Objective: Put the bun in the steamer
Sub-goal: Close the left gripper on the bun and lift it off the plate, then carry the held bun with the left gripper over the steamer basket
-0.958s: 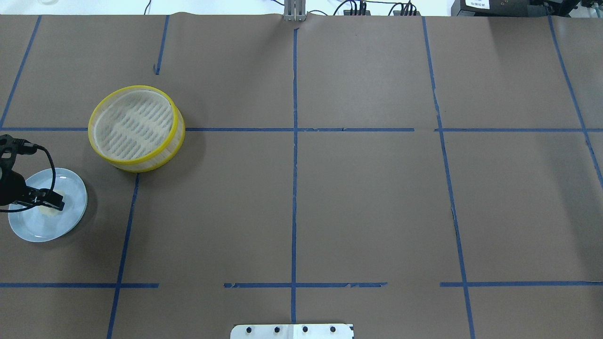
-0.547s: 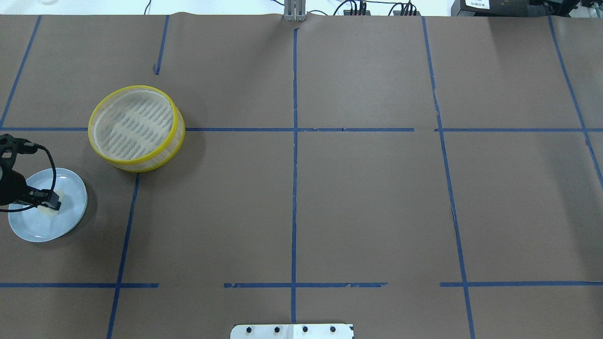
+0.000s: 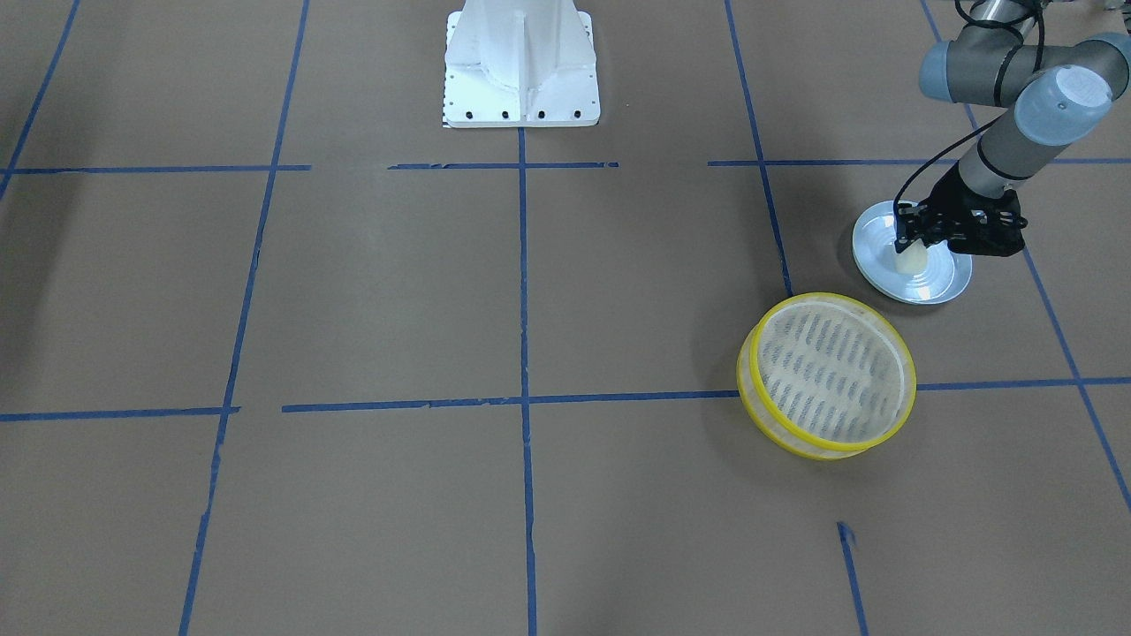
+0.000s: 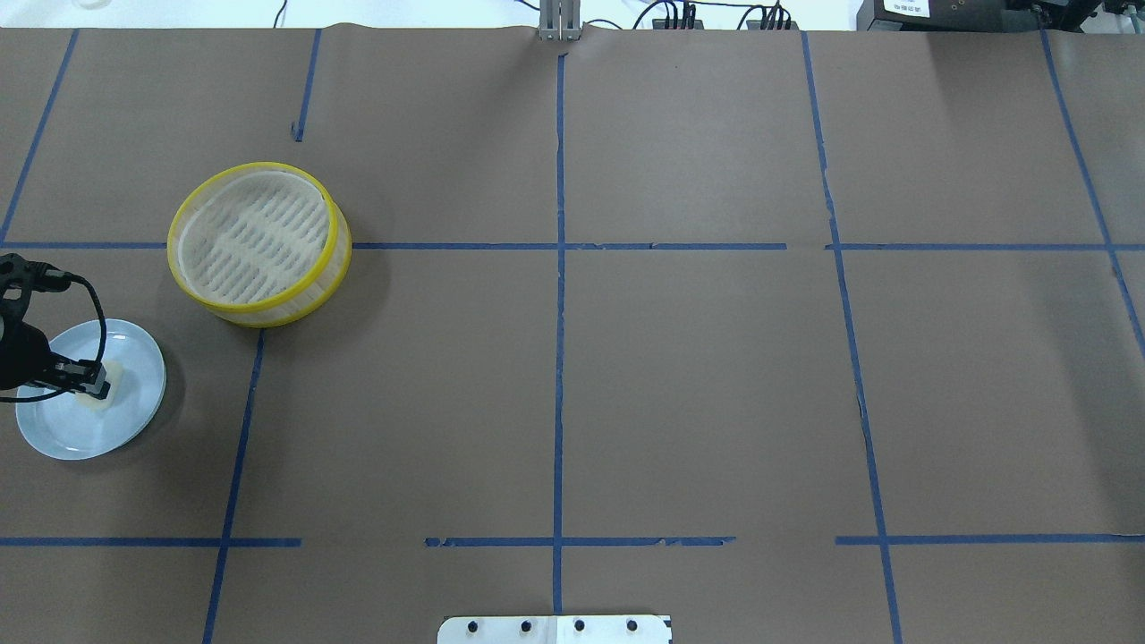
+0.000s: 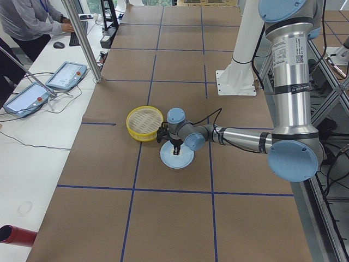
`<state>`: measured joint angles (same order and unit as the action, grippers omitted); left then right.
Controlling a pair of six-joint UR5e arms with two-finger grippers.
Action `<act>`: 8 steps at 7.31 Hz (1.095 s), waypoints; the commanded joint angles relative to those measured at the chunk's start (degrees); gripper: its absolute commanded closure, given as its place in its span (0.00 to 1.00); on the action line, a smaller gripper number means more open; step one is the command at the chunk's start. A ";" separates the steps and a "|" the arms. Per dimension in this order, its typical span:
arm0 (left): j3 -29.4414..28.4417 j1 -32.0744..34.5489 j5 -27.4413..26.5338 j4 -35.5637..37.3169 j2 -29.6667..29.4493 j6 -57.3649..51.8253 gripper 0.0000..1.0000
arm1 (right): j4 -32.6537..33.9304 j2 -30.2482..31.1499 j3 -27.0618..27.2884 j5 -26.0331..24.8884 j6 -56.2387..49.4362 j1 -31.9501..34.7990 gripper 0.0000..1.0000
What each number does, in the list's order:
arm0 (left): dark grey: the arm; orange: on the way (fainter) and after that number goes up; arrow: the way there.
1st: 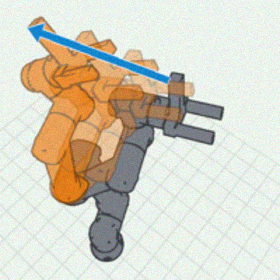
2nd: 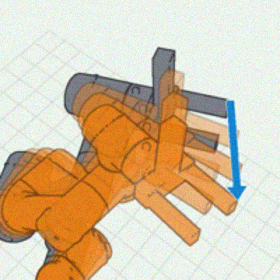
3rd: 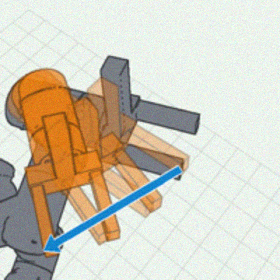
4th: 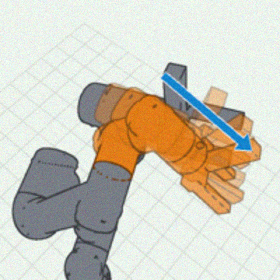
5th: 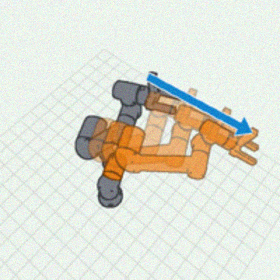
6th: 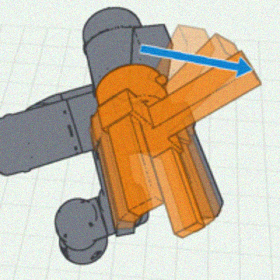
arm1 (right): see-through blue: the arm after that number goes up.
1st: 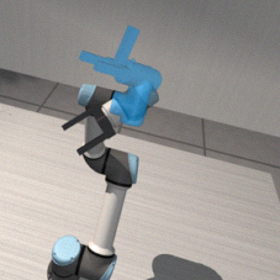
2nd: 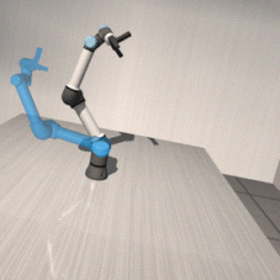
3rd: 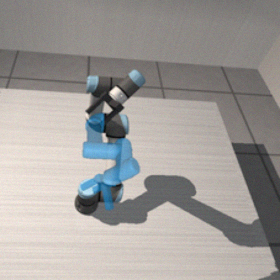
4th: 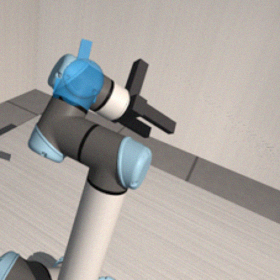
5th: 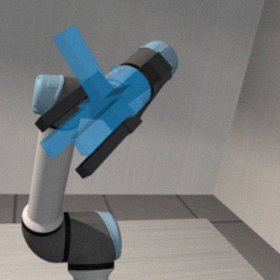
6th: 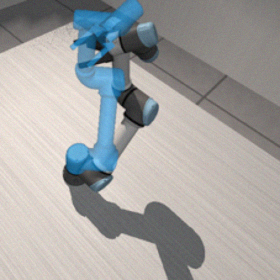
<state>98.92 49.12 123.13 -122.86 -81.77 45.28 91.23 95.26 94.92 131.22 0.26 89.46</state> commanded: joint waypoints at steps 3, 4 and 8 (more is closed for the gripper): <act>2.66 0.71 0.09 0.25 0.65 -0.37 0.67 | 0.00 0.01 0.00 0.00 0.00 -0.08 0.00; 4.85 0.89 0.61 1.03 0.91 -0.55 0.67 | 0.00 0.01 0.00 0.00 0.00 -0.08 0.00; 13.73 10.87 0.79 18.02 -0.57 -10.70 0.70 | 0.00 -0.07 0.00 0.00 0.00 0.01 0.00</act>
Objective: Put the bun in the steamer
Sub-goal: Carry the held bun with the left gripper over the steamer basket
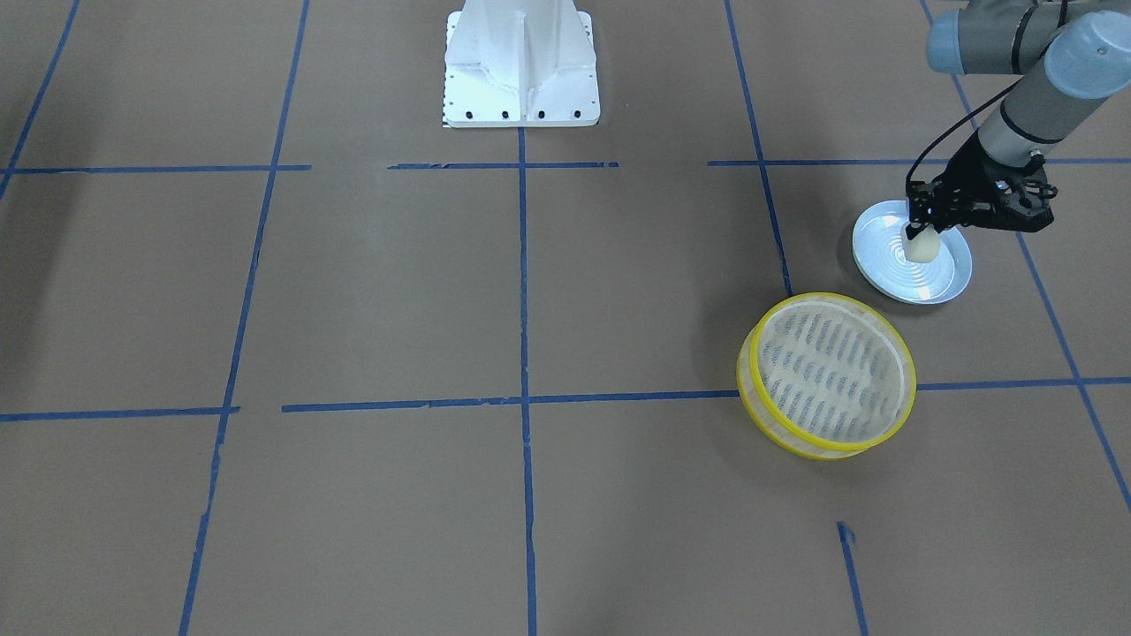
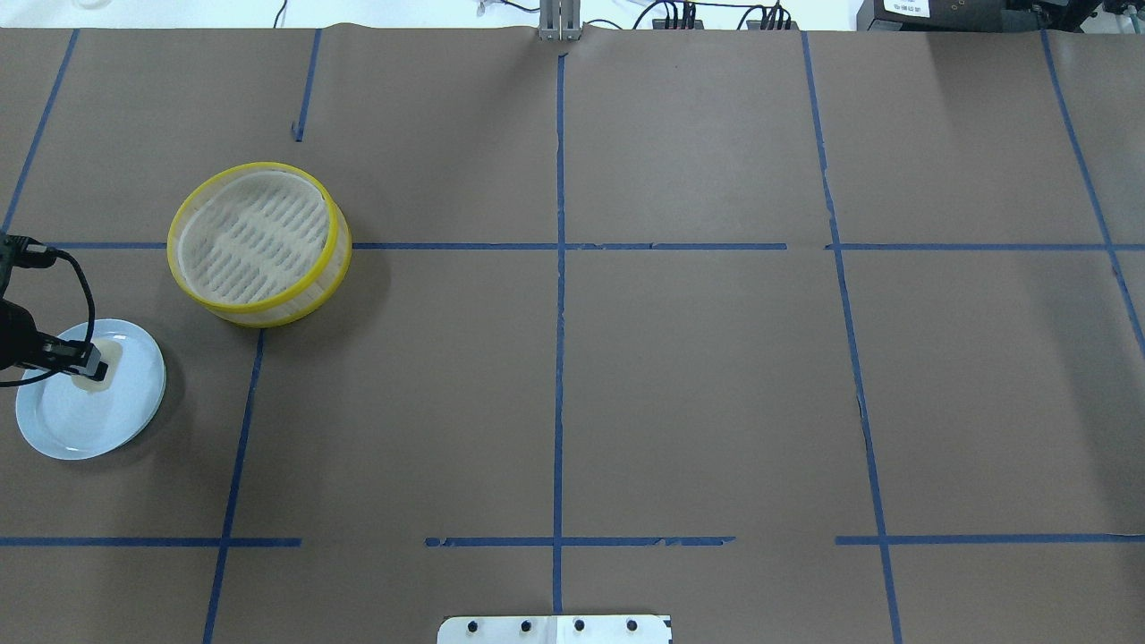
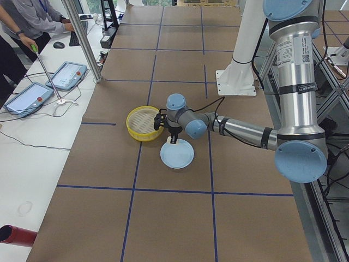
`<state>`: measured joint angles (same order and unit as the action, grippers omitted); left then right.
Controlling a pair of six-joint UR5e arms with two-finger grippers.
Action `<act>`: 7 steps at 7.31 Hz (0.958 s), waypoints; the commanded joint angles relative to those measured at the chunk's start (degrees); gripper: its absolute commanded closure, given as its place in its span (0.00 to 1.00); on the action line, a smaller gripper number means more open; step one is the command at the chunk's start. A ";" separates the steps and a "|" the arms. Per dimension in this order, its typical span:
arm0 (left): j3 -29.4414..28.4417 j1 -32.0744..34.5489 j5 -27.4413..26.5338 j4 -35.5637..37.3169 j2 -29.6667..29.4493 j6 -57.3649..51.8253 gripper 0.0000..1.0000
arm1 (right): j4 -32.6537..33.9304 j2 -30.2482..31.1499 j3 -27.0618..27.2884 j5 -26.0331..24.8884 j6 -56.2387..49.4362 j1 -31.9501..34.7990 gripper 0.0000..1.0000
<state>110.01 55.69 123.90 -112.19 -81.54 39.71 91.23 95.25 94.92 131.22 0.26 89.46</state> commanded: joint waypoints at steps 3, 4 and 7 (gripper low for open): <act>4.08 7.51 -0.06 27.48 -15.77 -8.42 0.70 | 0.00 0.03 0.00 0.00 0.00 -0.07 0.00; 3.29 7.25 -0.06 32.25 -21.23 -8.33 0.70 | 0.00 0.03 0.00 0.00 0.00 -0.08 0.00; -6.69 2.27 2.74 33.53 -31.80 -7.54 0.70 | 0.00 0.03 0.00 0.00 0.00 0.01 0.00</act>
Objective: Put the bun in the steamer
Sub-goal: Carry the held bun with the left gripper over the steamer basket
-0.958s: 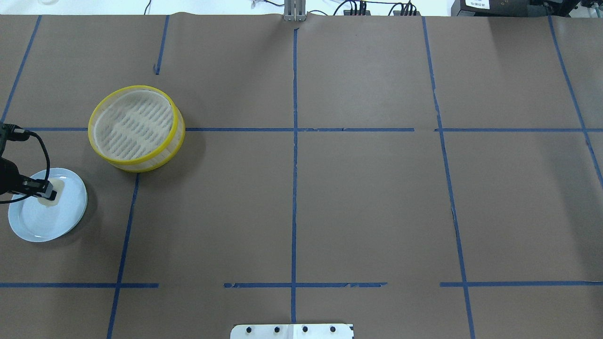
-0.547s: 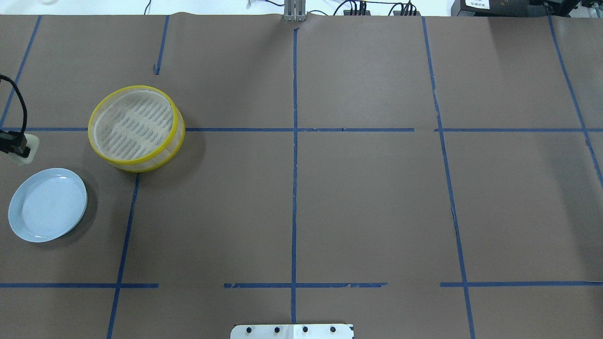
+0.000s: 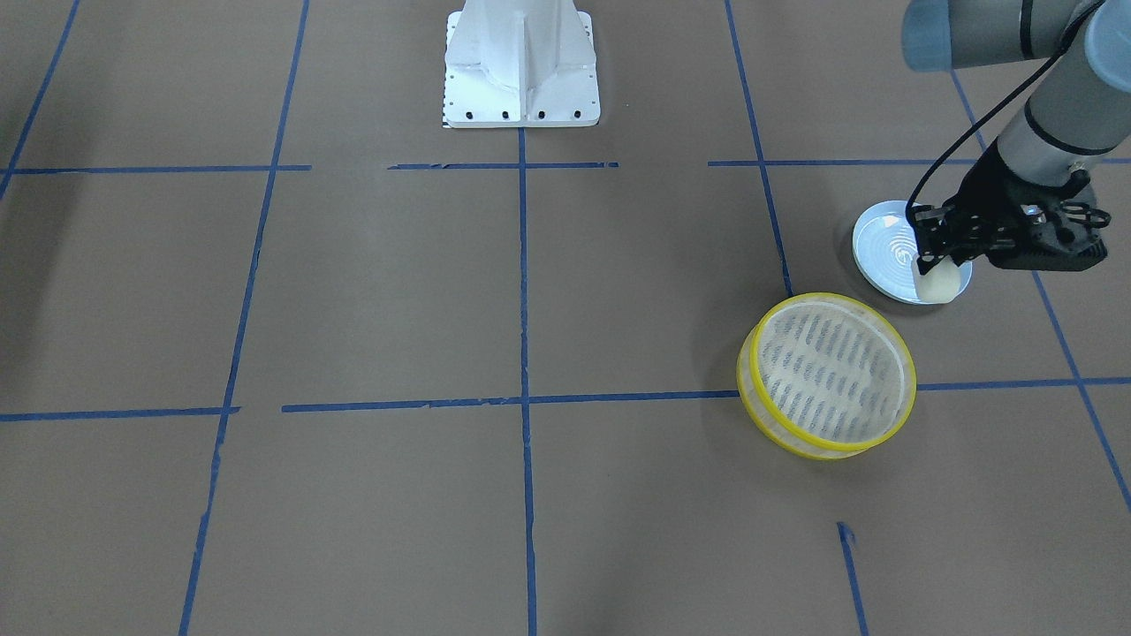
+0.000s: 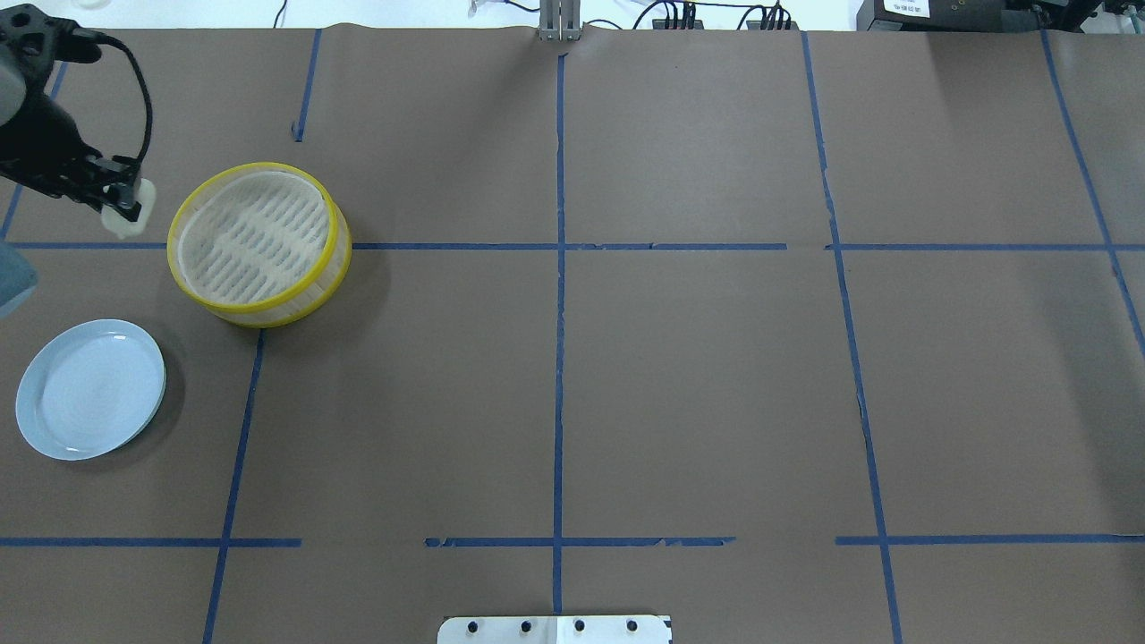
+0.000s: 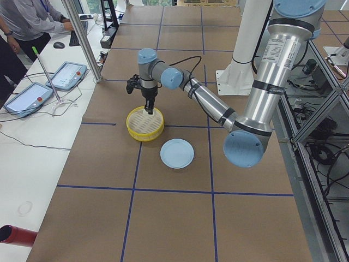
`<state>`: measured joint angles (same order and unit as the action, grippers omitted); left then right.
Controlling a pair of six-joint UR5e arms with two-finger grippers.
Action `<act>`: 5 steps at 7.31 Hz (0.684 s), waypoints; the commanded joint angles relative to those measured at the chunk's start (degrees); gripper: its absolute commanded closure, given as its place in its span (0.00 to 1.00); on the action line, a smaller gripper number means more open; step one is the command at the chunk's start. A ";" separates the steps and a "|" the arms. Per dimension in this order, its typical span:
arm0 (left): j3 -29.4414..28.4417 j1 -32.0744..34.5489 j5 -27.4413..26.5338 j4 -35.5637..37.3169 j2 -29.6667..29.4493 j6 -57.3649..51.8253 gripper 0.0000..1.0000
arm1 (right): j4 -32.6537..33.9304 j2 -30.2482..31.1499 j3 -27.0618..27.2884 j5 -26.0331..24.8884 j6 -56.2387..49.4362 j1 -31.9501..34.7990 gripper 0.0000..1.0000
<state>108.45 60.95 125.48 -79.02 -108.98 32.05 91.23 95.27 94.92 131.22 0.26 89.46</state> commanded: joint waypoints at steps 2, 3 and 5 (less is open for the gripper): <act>-12.26 -6.00 1.08 -4.27 -6.41 0.11 0.70 | 0.00 0.00 0.00 0.00 0.00 -0.07 0.00; -15.43 -6.28 0.99 -8.39 -6.42 0.29 0.70 | 0.00 0.00 0.00 0.00 0.00 0.02 0.00; -20.63 -7.15 0.99 -15.34 -6.86 3.18 0.70 | 0.00 0.00 0.00 0.00 0.00 -0.07 0.00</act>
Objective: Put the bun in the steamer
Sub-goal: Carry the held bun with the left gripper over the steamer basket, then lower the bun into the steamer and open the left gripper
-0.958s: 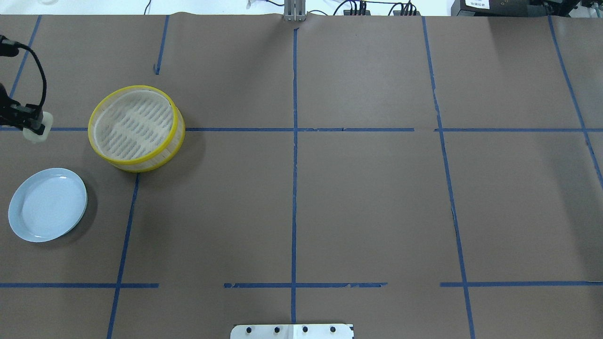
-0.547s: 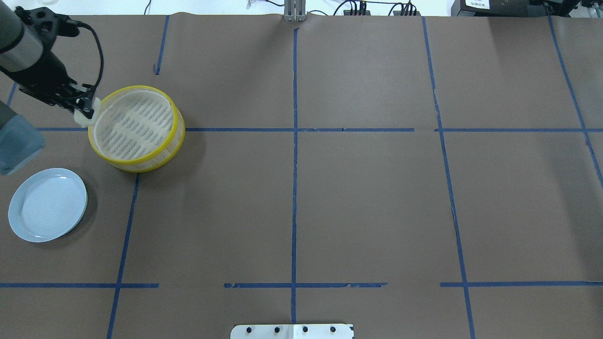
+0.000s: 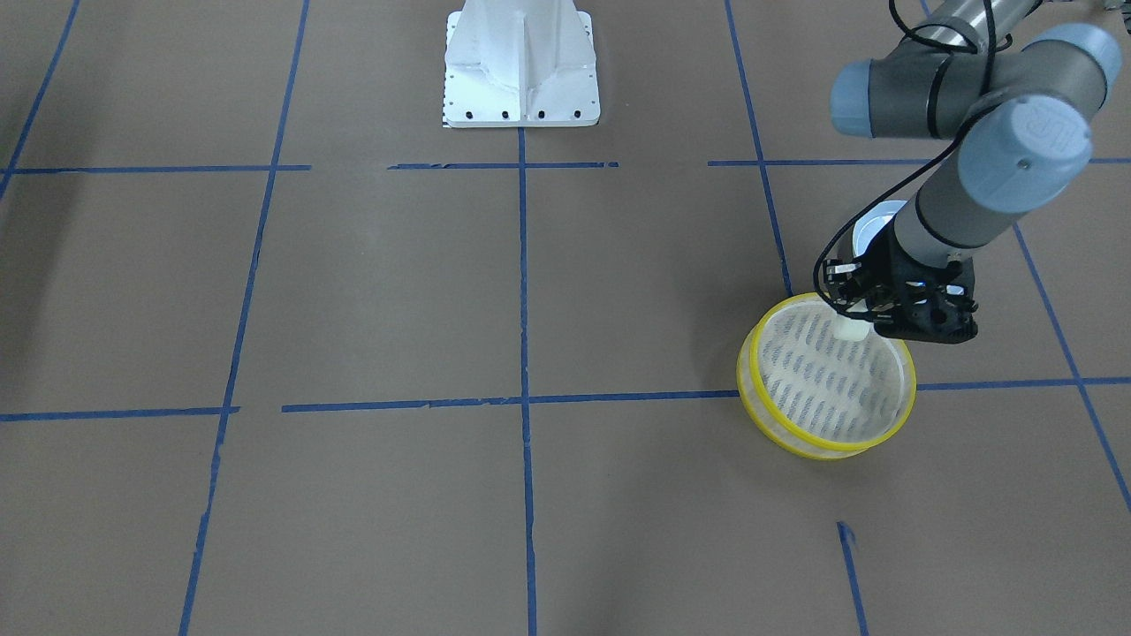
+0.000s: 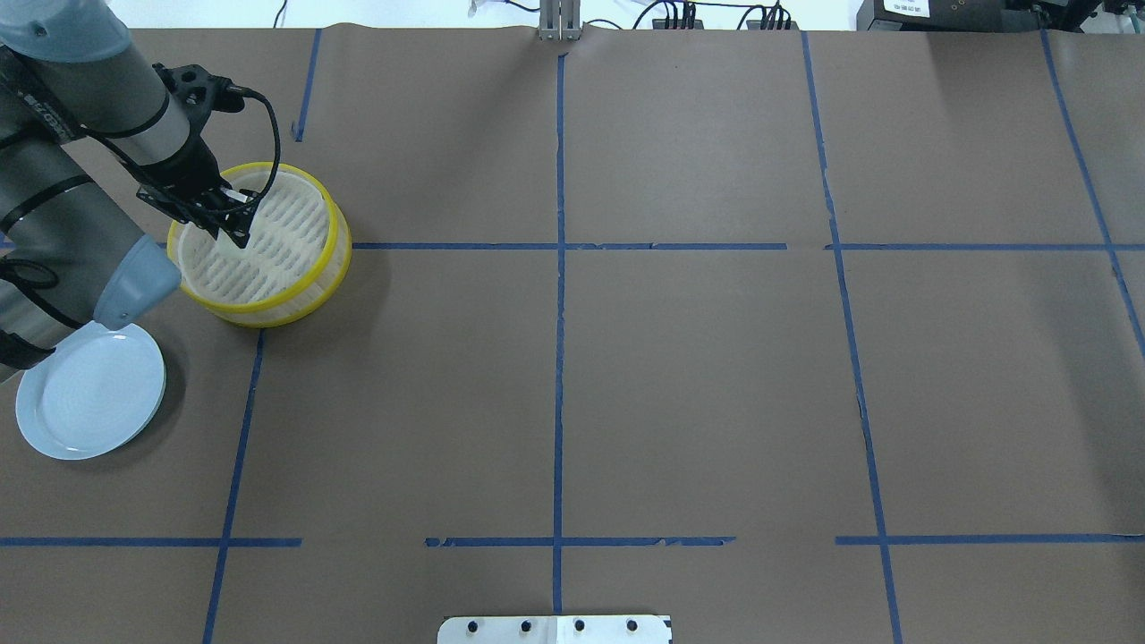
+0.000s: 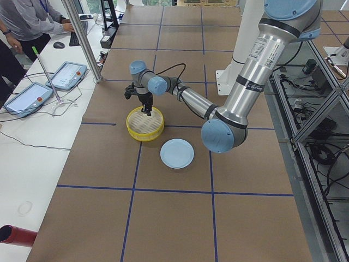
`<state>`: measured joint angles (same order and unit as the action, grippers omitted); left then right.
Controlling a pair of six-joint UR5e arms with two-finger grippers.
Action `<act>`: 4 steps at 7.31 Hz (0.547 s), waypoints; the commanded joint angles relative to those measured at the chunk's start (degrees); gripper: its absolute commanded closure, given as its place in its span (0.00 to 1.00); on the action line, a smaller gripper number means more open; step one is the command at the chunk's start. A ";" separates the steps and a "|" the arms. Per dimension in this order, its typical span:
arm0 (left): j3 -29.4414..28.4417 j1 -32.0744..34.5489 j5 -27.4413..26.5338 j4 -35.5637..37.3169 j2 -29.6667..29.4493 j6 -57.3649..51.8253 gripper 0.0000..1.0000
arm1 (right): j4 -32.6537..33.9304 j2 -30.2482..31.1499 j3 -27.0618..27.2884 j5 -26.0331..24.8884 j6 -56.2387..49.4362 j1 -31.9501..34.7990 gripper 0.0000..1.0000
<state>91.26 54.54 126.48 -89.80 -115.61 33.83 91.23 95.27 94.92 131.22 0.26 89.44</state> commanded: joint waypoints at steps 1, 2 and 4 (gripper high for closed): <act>-4.15 -1.27 -0.18 -5.03 -0.41 1.59 0.70 | 0.00 0.00 0.00 0.00 0.00 -0.05 0.00; -4.68 -1.62 -0.18 -5.21 -0.41 1.51 0.70 | 0.00 0.00 0.00 0.00 0.00 0.03 0.00; -6.35 -2.85 -0.27 -6.96 -0.41 1.59 0.70 | 0.00 0.00 0.00 0.00 0.00 0.04 0.00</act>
<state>85.97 52.44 126.25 -95.43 -116.03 35.33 91.23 95.27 94.92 131.22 0.26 89.45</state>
